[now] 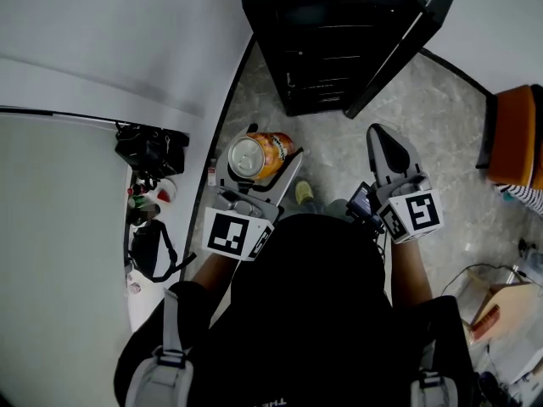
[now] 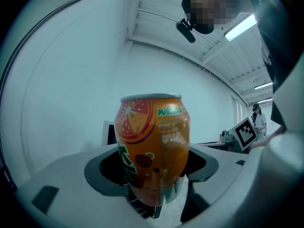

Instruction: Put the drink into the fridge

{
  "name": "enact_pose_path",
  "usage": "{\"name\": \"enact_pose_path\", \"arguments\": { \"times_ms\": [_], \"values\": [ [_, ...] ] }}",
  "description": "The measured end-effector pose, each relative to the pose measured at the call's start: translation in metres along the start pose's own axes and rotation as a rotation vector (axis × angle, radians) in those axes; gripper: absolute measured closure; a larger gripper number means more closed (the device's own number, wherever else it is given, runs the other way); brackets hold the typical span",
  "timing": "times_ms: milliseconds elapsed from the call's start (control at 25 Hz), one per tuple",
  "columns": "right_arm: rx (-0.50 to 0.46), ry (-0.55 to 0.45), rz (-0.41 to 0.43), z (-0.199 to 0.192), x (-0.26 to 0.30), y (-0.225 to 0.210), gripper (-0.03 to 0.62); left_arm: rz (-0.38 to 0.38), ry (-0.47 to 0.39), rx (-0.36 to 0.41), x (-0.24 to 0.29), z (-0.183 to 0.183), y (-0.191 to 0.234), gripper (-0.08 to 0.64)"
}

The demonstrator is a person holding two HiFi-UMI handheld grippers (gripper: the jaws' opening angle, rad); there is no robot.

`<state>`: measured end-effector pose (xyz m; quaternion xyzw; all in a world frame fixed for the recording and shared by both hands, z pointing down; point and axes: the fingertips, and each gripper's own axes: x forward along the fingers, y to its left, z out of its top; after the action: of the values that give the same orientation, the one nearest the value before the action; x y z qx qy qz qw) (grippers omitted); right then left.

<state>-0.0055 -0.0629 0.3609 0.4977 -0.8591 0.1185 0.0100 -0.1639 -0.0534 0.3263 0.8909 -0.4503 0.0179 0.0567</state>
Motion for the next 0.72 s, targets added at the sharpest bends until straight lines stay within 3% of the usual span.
{"name": "enact_pose_path", "arguments": {
  "times_ms": [240, 440, 720],
  "values": [
    [-0.006, -0.025, 0.001, 0.004, 0.008, 0.007, 0.578, -0.003, 0.002, -0.007, 0.002, -0.001, 0.014, 0.216],
    [-0.036, 0.031, -0.026, -0.001, 0.005, 0.009, 0.578, -0.006, -0.017, -0.012, -0.004, 0.003, 0.018, 0.216],
    [-0.034, 0.033, -0.017, 0.002, 0.005, 0.005, 0.578, -0.002, -0.016, -0.018, 0.002, 0.003, 0.015, 0.216]
  ]
}}
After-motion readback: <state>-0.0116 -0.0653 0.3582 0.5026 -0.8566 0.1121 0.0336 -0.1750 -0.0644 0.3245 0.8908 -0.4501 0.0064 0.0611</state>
